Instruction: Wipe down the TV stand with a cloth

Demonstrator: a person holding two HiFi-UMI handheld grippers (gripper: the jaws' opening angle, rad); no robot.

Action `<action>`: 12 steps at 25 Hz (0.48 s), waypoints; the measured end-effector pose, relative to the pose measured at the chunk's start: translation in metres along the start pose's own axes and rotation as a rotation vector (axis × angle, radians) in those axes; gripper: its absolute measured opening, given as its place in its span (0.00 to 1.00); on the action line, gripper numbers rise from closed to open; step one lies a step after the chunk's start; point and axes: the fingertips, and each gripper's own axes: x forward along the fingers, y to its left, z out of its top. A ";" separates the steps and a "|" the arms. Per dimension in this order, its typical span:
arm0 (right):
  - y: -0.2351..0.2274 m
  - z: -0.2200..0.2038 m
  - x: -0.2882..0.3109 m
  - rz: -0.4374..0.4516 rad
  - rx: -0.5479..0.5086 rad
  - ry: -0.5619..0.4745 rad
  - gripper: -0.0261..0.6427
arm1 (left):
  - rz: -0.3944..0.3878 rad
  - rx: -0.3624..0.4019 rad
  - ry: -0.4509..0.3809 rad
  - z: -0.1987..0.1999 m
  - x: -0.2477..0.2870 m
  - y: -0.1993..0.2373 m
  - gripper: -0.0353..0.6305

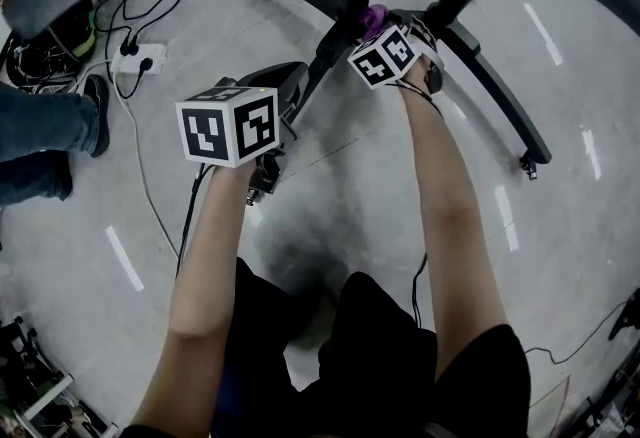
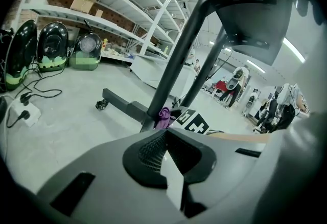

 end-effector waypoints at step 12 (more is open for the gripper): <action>-0.034 -0.037 0.004 -0.064 0.007 0.078 0.15 | -0.014 0.006 0.011 -0.007 0.009 -0.015 0.06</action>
